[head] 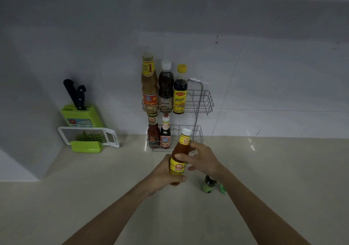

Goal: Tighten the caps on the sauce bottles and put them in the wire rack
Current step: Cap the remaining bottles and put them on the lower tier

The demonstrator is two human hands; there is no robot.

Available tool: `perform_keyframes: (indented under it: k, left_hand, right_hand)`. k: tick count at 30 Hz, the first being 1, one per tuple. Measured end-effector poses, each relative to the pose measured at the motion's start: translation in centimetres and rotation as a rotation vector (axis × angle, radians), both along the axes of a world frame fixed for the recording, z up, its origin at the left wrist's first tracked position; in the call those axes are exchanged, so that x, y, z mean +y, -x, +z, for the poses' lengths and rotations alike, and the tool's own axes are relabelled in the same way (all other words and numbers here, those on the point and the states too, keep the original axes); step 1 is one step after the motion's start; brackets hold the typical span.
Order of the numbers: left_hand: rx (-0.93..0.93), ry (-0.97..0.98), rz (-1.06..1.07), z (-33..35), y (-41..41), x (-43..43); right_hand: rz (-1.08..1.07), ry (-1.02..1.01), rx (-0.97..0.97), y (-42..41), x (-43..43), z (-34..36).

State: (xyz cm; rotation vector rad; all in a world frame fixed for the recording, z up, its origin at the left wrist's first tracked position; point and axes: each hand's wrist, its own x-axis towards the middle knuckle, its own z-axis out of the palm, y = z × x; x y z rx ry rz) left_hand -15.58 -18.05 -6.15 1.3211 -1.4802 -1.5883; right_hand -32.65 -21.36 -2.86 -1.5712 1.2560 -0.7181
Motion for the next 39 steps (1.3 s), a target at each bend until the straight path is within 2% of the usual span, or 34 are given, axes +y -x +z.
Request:
perform_keyframes:
  k: [2, 4, 8, 11, 15, 24, 30, 39]
  left_hand:
    - [-0.086, 0.003, -0.016, 0.2, -1.4, -2.5]
    - [-0.176, -0.004, 0.061, 0.3, -3.1, -4.9]
    - [-0.208, -0.048, 0.249, -0.1, -5.4, -8.4]
    - [-0.2, -0.103, 0.296, -1.0, -6.4, -10.3]
    - [-0.179, -0.107, 0.307, -2.0, -7.2, -12.0]
    - [-0.212, 0.001, 0.211, -3.8, -8.3, -13.0]
    - [-0.183, 0.002, 0.225, -4.4, -8.4, -13.0]
    - [-0.239, 0.004, 0.196, -4.5, -8.4, -13.1]
  right_hand:
    - [-0.117, 0.112, -0.002, -0.5, -1.6, -0.9]
    - [-0.253, 0.213, 0.01, -0.8, -3.4, -1.8]
    - [-0.393, 0.274, -0.047, -1.5, -6.7, -3.4]
    - [-0.374, 0.309, -0.031, -2.6, -8.3, -4.7]
    - [-0.366, 0.289, 0.088, -3.6, -10.2, -6.3]
    - [-0.249, 0.186, 0.353, -4.3, -14.6, -6.8]
    - [-0.176, 0.132, 0.426, -4.8, -15.3, -7.0]
    - [-0.139, 0.055, 0.451, -5.1, -15.0, -7.1]
